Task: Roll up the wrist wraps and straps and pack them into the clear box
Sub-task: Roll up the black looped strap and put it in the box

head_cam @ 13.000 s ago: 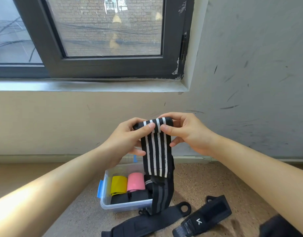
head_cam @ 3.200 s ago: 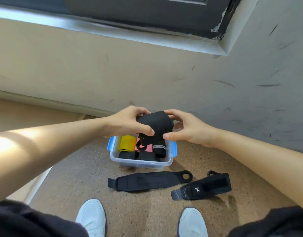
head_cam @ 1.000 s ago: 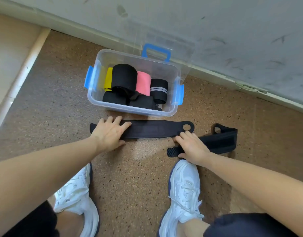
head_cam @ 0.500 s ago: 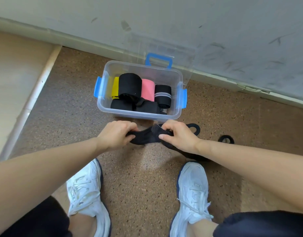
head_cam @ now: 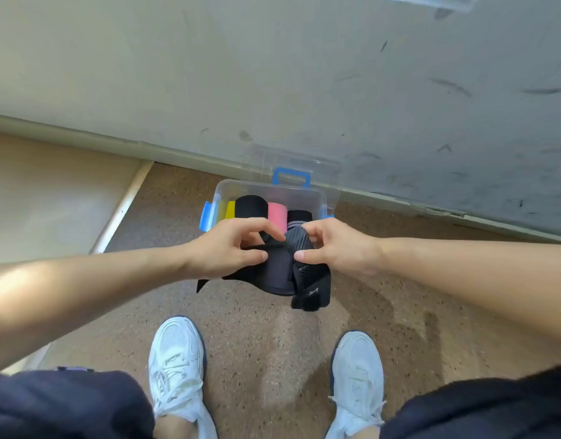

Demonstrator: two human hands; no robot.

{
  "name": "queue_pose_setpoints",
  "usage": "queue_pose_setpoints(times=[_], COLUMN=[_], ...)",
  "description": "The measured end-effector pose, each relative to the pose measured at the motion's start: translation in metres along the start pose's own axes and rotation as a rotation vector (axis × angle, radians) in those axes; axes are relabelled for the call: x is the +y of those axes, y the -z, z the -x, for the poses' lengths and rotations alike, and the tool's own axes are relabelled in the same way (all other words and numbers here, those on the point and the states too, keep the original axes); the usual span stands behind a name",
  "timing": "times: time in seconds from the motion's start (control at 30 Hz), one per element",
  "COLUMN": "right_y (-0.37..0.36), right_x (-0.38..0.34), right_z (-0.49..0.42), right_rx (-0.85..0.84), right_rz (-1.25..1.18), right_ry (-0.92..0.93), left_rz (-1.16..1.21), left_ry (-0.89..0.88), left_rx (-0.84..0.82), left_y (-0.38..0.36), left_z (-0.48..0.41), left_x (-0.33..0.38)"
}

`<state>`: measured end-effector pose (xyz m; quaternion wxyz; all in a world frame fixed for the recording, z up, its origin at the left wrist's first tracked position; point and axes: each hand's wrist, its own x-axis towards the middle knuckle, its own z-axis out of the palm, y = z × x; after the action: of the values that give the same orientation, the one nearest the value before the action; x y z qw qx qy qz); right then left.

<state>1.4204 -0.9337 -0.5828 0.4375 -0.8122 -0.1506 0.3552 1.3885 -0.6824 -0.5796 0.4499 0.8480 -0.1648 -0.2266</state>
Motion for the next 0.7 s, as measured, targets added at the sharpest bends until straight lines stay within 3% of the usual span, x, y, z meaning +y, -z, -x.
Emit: queue_pose_setpoints(times=[0.27,0.53,0.7], right_y=[0.028,0.041,0.052], right_x=[-0.055,-0.086,-0.112], right_z=[0.047,0.07,0.084], right_rx=[0.174,0.562,0.614], right_rz=[0.054,0.06,-0.01], right_ry=[0.089,0.247,0.369], left_rz=[0.076,0.548,0.406], left_ry=[0.028,-0.008,-0.102], left_rx=[-0.18,0.045,0.174], left_y=[0.047,0.064,0.066], left_z=[0.045,0.051,0.051], left_x=[0.093,0.113,0.126])
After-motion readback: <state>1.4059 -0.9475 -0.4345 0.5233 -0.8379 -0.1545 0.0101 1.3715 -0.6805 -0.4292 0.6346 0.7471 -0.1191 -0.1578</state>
